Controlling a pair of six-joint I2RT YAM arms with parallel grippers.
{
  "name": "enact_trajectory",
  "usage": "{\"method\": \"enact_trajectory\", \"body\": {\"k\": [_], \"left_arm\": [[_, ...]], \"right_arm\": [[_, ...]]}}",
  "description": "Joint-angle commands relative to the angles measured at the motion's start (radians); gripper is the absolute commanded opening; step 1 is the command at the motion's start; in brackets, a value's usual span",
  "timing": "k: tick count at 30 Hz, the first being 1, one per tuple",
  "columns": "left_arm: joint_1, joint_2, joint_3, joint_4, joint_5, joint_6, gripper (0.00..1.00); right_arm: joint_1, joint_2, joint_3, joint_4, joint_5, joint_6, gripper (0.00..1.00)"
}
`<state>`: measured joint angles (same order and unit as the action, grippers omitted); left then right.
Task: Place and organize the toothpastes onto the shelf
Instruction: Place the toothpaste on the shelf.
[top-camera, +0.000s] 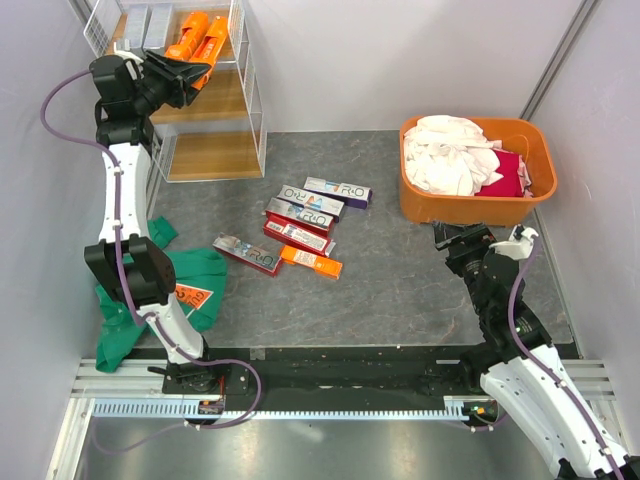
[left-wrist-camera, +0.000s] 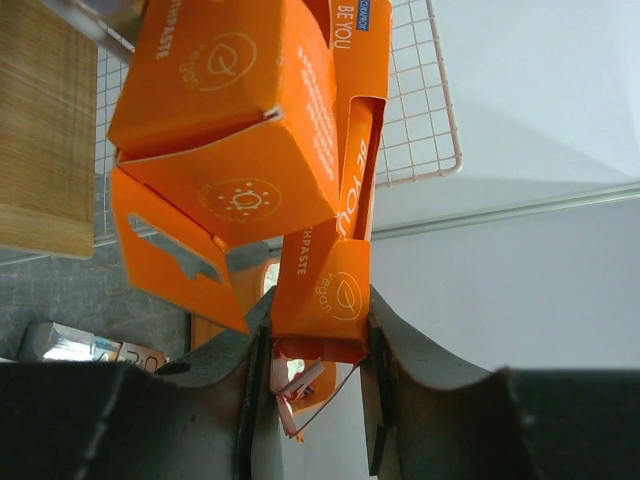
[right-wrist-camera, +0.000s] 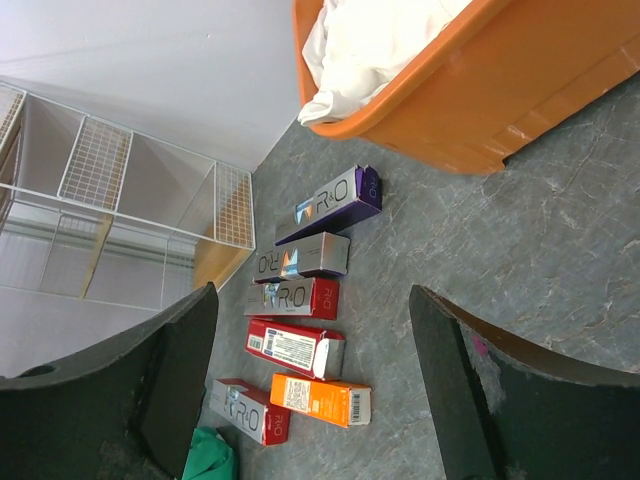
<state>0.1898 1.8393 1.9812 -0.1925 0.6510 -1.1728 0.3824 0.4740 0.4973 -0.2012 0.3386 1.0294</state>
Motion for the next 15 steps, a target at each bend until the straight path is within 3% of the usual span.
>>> {"method": "enact_trajectory", "body": {"k": [1,15], "left_arm": [[0.007,0.008,0.064,-0.011,-0.074,0.05,0.33],[0.003,0.089,0.177,-0.065,-0.16,0.009,0.33]], "right_arm": [[0.001,-0.017,-0.011,-0.003,0.025,0.003,0.85],[0.003,-0.006,-0.005,-0.01,0.036,-0.012,0.86]]}}
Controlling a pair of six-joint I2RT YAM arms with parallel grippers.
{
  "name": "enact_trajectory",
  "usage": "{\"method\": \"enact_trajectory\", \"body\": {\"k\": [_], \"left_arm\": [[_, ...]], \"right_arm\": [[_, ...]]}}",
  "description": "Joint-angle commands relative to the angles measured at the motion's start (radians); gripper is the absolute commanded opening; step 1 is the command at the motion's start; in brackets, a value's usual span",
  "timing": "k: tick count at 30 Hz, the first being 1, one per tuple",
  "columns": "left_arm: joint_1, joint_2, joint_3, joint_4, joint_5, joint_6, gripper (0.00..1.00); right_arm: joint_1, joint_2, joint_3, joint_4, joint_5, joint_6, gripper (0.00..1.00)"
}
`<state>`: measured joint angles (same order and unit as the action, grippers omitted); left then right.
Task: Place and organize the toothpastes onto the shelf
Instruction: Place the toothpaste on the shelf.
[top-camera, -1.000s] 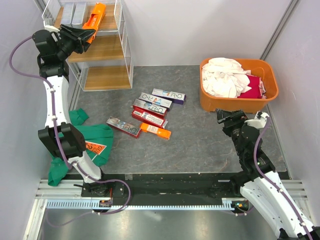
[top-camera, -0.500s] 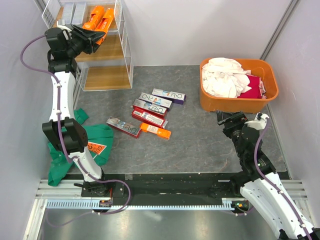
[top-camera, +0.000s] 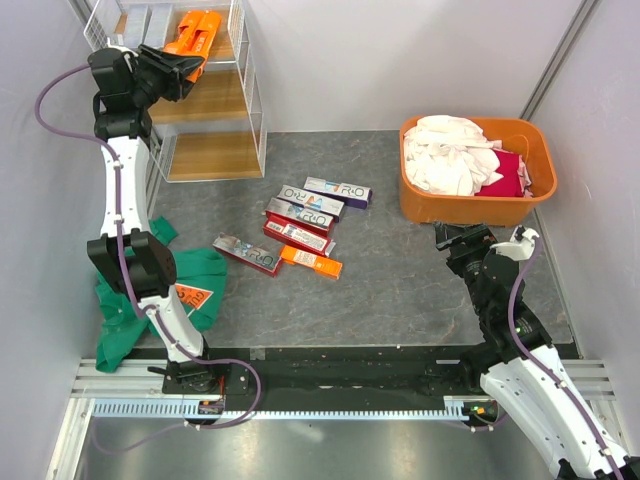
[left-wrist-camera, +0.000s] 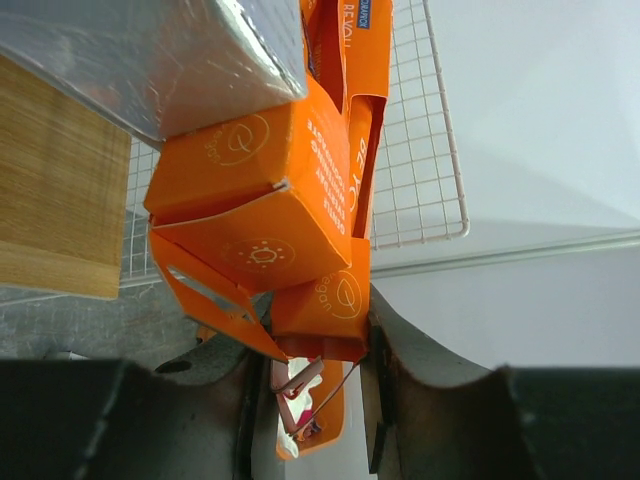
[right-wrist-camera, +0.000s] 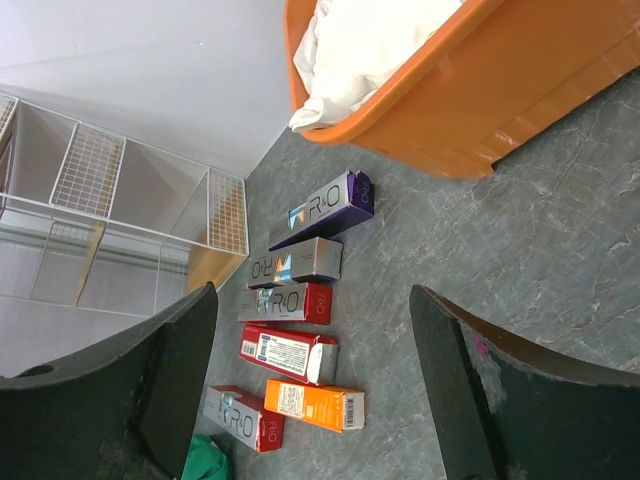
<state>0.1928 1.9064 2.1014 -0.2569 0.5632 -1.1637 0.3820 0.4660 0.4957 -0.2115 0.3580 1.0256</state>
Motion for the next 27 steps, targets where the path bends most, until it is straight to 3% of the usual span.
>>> {"method": "enact_trajectory", "body": {"k": [1,12,15,18,19,22,27], "left_arm": [[-0.001,0.023,0.063,-0.002,-0.08,-0.002,0.33],[-0.064,0.083,0.141,-0.004,-0.206,-0.059,0.35],[-0.07,0.077,0.137,-0.002,-0.247,-0.057,0.41],[-0.072,0.068,0.138,0.001,-0.272,-0.056,0.52],[-0.073,0.066,0.135,0.004,-0.27,-0.057,0.66],[-0.075,0.062,0.135,0.01,-0.257,-0.054,0.87],[-0.076,0.027,0.062,0.045,-0.204,-0.039,0.95]], "right_arm": [[0.001,0.003,-0.003,0.0,0.018,-0.009,0.86],[0.001,0.005,0.004,-0.008,0.016,-0.021,0.86],[0.001,-0.001,0.004,-0.015,0.022,-0.024,0.86],[0.001,-0.003,0.004,-0.022,0.024,-0.027,0.86],[0.001,-0.003,0.004,-0.025,0.024,-0.028,0.86],[0.001,-0.004,0.006,-0.029,0.024,-0.025,0.86],[0.001,-0.001,0.007,-0.034,0.022,-0.024,0.86]]}}
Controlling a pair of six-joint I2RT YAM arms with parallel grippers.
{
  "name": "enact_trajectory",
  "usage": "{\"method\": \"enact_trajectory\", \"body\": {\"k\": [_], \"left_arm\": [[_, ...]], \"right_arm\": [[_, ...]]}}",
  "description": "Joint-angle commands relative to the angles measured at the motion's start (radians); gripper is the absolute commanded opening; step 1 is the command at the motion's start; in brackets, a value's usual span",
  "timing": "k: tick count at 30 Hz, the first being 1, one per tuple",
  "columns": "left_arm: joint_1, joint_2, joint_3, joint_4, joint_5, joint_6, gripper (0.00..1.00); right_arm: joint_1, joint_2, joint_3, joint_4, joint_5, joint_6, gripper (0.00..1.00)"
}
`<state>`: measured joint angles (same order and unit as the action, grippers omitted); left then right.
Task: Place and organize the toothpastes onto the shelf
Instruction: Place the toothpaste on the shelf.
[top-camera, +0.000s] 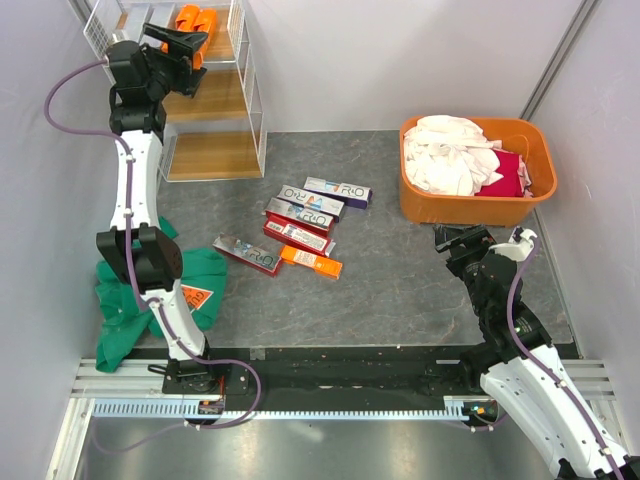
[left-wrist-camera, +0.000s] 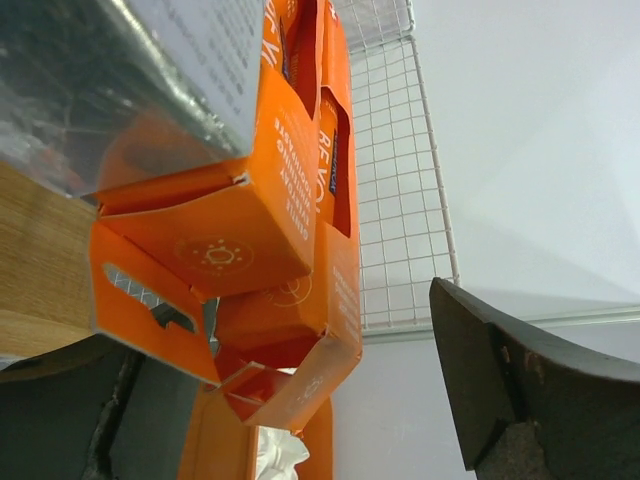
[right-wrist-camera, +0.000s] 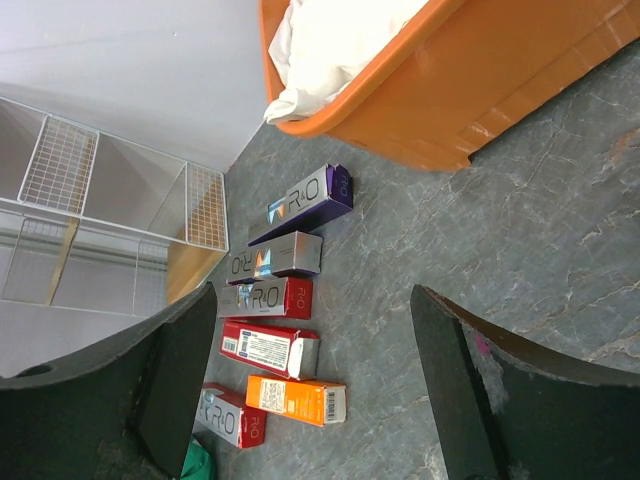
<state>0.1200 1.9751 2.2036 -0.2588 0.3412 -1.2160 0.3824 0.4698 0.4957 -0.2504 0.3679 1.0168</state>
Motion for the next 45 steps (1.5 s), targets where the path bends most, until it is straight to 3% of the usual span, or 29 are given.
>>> {"method": "enact_trajectory", "body": {"k": [1,11,20,24,31,35,45], "left_arm": [[-0.005,-0.054,-0.06,0.058,0.031,0.016,0.96],[-0.014,-0.292,-0.43,0.283,0.042,0.107,1.0],[-0.014,-0.389,-0.51,0.299,0.033,0.165,1.0],[-0.014,-0.412,-0.542,0.299,0.016,0.185,0.93],[-0.011,-0.366,-0.448,0.277,0.002,0.216,0.73],[-0.011,-0.299,-0.358,0.236,0.005,0.214,0.57],[-0.011,-0.119,-0.15,0.173,0.021,0.173,0.53]], "right_arm": [[0.001,-0.007,0.006,0.003,0.012,-0.015,0.86],[0.003,-0.003,0.006,-0.004,0.006,-0.015,0.87],[0.001,0.001,0.003,-0.01,-0.004,-0.012,0.87],[0.003,0.0,0.003,-0.018,-0.004,-0.009,0.87],[0.003,-0.01,0.003,-0.027,-0.003,-0.009,0.87],[0.001,-0.011,0.0,-0.03,-0.001,-0.004,0.87],[0.001,-0.014,-0.002,-0.039,0.006,-0.014,0.87]]}}
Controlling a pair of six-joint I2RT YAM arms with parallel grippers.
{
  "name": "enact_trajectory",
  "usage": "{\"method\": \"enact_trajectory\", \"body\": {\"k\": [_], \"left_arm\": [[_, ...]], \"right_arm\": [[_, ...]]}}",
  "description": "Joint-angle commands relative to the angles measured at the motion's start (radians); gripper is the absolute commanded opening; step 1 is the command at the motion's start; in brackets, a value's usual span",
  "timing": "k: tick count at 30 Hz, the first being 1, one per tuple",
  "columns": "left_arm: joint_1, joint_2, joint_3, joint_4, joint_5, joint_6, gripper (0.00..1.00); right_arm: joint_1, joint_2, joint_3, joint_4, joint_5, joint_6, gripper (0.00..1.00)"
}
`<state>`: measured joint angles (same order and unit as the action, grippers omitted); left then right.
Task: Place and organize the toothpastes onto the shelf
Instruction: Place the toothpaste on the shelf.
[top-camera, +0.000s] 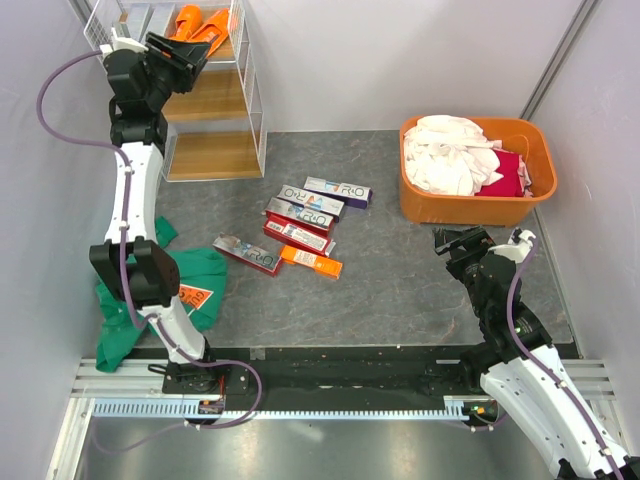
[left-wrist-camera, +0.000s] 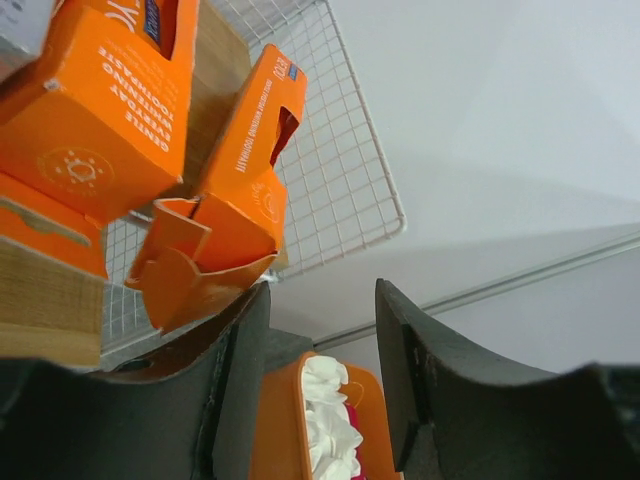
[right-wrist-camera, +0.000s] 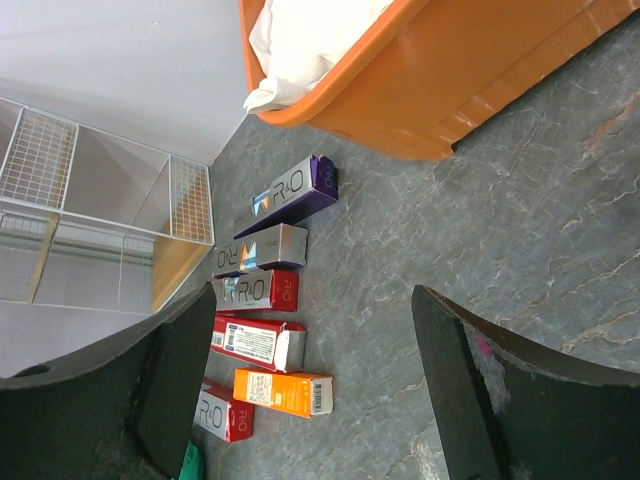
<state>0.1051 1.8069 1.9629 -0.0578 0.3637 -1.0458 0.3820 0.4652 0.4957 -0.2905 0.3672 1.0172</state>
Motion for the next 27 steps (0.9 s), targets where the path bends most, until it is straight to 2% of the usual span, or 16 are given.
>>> {"method": "enact_trajectory", "body": {"k": [1,10,16,17,20,24,27], "left_arm": [[0.001,0.077,0.126,-0.033,-0.002,0.001,0.53],[-0.004,0.178,0.27,-0.042,0.029,-0.048,0.53],[-0.022,0.157,0.254,-0.001,0.086,-0.004,0.56],[-0.028,0.141,0.234,0.019,0.096,0.006,0.61],[-0.033,0.03,0.081,0.088,0.11,0.035,0.66],[-0.033,-0.154,-0.229,0.205,0.092,0.067,0.74],[-0.033,-0.291,-0.387,0.219,0.093,0.101,0.81]], "right_arm": [[0.001,-0.01,-0.002,-0.001,0.009,-0.015,0.87],[0.001,-0.019,-0.006,-0.01,0.009,-0.011,0.88],[0.001,-0.014,-0.006,-0.013,0.006,-0.011,0.88],[0.001,-0.013,-0.006,-0.013,0.004,-0.012,0.88],[0.001,-0.011,-0.006,-0.013,0.004,-0.011,0.88],[0.001,-0.008,-0.008,-0.015,-0.002,-0.012,0.87],[0.001,0.0,-0.011,-0.015,-0.008,-0.012,0.88]]}}
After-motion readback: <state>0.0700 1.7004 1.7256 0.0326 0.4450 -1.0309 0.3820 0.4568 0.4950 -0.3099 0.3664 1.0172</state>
